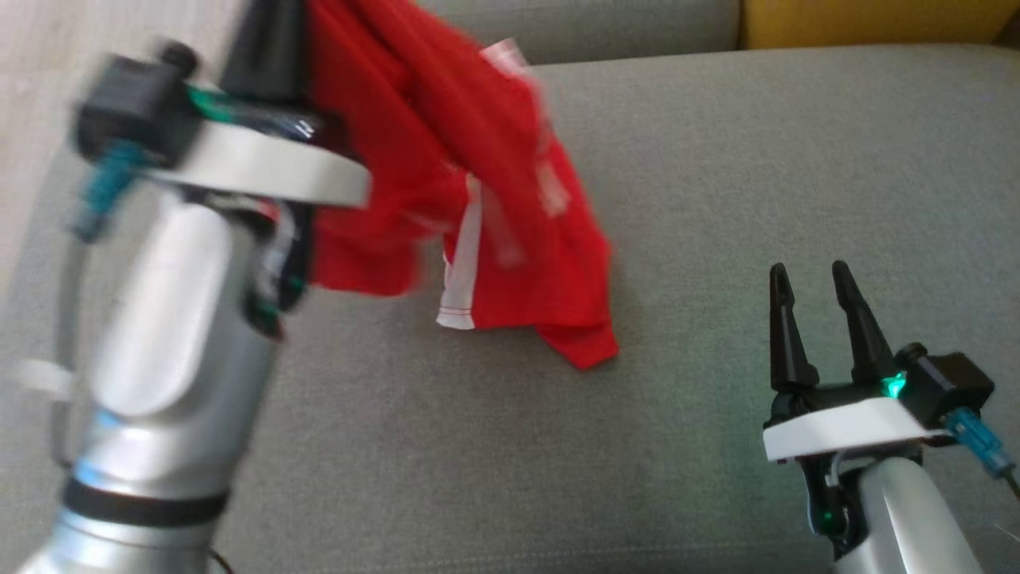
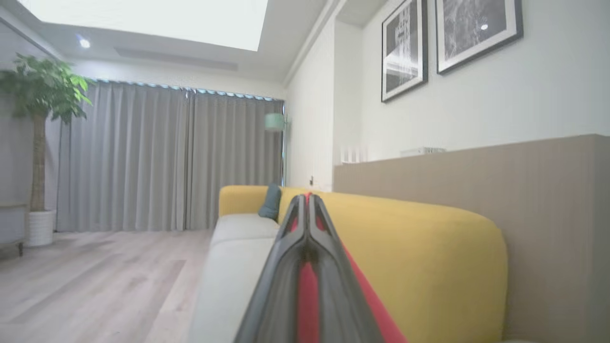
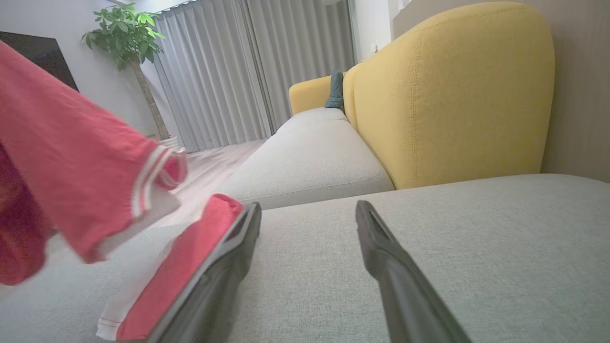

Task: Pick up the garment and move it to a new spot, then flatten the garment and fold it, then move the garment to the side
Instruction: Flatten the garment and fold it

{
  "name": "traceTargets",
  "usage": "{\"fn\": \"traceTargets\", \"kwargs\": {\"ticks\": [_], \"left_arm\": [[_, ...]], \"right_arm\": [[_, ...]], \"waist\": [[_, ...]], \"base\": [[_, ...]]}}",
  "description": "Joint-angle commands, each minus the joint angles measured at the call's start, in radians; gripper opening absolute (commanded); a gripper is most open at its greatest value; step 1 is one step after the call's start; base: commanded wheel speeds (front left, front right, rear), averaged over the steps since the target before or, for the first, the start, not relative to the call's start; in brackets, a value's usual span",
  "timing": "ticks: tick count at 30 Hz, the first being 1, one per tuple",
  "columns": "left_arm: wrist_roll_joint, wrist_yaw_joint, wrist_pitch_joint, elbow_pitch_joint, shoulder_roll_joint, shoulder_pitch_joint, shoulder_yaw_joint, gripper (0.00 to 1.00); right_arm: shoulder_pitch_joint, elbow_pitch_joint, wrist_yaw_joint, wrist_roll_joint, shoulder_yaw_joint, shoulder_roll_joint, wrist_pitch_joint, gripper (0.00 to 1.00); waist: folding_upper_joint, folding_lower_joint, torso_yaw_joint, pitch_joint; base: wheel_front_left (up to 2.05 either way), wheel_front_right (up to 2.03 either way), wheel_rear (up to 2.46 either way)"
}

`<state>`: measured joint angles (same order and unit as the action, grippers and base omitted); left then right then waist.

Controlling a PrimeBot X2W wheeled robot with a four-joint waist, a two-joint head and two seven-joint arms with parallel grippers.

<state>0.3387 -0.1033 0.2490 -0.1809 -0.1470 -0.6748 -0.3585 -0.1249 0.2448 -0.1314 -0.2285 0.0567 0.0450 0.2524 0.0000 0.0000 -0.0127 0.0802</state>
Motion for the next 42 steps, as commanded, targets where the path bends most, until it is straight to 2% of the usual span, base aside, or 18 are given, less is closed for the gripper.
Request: {"fn": "traceTargets", "kwargs": {"ticks": [1,4,10,11,15,19,24,27,30,31,32,38,42], "left_arm": [[0.005,-0.01,0.0,0.049,-0.049,-0.07,0.059,0.0],[0.024,-0.02,-0.018,0.079,-0.094,-0.089,0.115,0.0],[0.022,-0.026,-0.069,0.08,-0.233,-0.064,0.201,0.0],[0.022,-0.026,-0.069,0.08,-0.233,-0.064,0.201,0.0],[0.028,-0.02,-0.092,0.028,-0.33,0.008,0.256,0.0],[0.039,-0.008,-0.086,-0.063,-0.392,0.091,0.295,0.0],[0.05,0.036,-0.05,-0.198,-0.388,0.172,0.272,0.0],[0.044,0.038,-0.028,-0.282,-0.362,0.179,0.253,0.0],[0.042,0.059,-0.012,-0.365,-0.327,0.175,0.227,0.0],[0.043,0.07,-0.007,-0.391,-0.314,0.173,0.218,0.27],[0.039,0.079,-0.003,-0.416,-0.303,0.171,0.207,1.0],[0.011,0.083,0.011,-0.468,-0.242,0.144,0.183,1.0],[-0.015,0.064,0.012,-0.359,-0.203,0.151,0.211,1.0]], "right_arm": [[-0.014,-0.027,0.001,-0.005,0.023,0.005,0.009,1.0],[-0.007,-0.024,0.001,-0.008,0.024,0.005,0.009,1.0],[-0.002,-0.023,0.001,-0.008,0.025,0.005,0.009,1.0],[-0.002,-0.023,0.001,-0.008,0.025,0.005,0.009,1.0],[-0.007,-0.03,0.001,-0.002,0.018,0.005,0.009,1.0],[-0.008,-0.036,0.001,0.011,0.015,0.005,0.009,1.0],[-0.015,-0.04,0.001,0.029,0.012,0.005,0.009,1.0],[-0.025,-0.051,0.001,0.031,0.009,0.005,0.009,1.0],[-0.033,-0.057,0.001,0.039,0.02,0.005,0.009,1.0],[-0.034,-0.058,0.001,0.042,0.024,0.005,0.009,1.0],[-0.035,-0.059,0.001,0.042,0.026,0.005,0.009,1.0],[-0.038,-0.058,0.001,0.037,0.031,0.005,0.009,1.0],[-0.037,-0.055,0.001,0.038,0.015,0.005,0.009,1.0]], "waist": [[0.0,0.0,0.01,-0.009],[0.0,0.0,0.025,-0.02],[0.0,0.0,0.042,-0.028],[0.0,0.0,0.042,-0.028],[0.0,0.0,0.05,-0.019],[0.0,0.0,0.052,-0.007],[0.0,0.0,0.045,0.021],[0.0,0.0,0.036,0.042],[0.0,0.0,0.02,0.058],[0.0,0.0,0.015,0.064],[0.0,0.0,0.01,0.069],[0.0,0.0,-0.004,0.077],[0.0,0.0,0.007,0.068]], "base": [[0.0,0.0,0.0],[0.0,0.0,0.0],[0.0,0.0,0.0],[0.0,0.0,0.0],[0.0,0.0,0.0],[0.0,0.0,0.0],[0.0,0.0,0.0],[0.0,0.0,0.0],[0.0,0.0,0.0],[0.0,0.0,0.0],[0.0,0.0,0.0],[0.0,0.0,0.0],[0.0,0.0,0.0]]}}
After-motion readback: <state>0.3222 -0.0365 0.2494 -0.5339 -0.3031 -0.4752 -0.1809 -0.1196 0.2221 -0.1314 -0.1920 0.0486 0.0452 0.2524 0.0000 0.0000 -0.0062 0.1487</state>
